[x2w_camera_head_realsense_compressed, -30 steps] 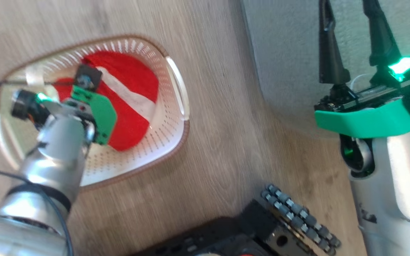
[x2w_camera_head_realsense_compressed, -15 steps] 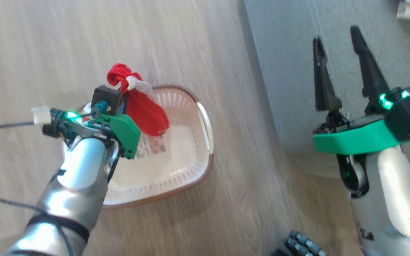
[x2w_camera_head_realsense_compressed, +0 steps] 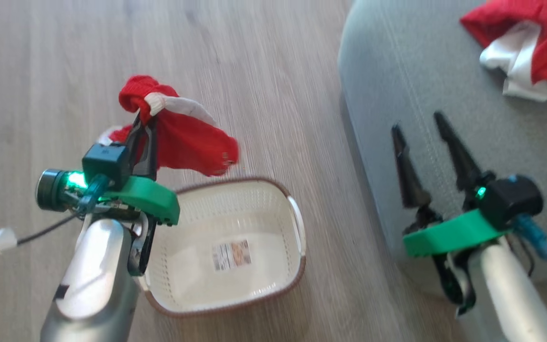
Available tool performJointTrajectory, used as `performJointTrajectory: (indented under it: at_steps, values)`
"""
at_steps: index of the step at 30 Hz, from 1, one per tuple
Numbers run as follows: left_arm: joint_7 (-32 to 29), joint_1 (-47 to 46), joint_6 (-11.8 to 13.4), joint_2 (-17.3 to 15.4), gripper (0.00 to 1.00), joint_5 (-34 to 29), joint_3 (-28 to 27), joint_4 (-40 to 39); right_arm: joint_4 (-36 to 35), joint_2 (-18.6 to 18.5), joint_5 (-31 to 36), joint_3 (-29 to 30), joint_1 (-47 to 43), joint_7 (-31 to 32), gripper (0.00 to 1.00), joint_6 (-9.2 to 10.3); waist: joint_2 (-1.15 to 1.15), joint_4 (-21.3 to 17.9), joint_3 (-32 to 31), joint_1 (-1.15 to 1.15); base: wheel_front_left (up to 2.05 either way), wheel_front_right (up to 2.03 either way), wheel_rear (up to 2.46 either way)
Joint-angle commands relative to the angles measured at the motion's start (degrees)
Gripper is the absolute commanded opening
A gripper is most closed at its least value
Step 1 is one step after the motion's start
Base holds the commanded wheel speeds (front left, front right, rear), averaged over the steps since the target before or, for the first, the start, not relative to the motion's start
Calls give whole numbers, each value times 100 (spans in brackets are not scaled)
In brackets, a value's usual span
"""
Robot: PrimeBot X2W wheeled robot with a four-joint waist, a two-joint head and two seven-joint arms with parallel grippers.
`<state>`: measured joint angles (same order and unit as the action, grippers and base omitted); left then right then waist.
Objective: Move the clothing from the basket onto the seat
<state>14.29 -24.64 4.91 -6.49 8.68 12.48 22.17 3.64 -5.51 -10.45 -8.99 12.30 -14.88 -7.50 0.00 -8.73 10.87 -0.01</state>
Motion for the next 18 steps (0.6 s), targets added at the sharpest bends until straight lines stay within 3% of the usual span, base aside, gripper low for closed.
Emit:
performJointTrajectory:
  at_steps: [1, 11, 18]
  values:
    - [70, -47, -9, -43, 0, -58, -296, -529, -138, -1, -38, -183, -31, -12, 100, 1, 0, 121, -353, 1, 0, 0, 0]
    - [71, 208, -134, 294, 0, -82, -1028, -2799, -47, 74, -60, -382, -210, -12, 100, 1, 0, 168, -568, 1, 0, 0, 0]
    - [71, 249, -302, 357, 0, 135, -991, -3686, -44, 83, -79, -443, -261, -12, 100, 1, 0, 146, -592, 1, 0, 0, 0]
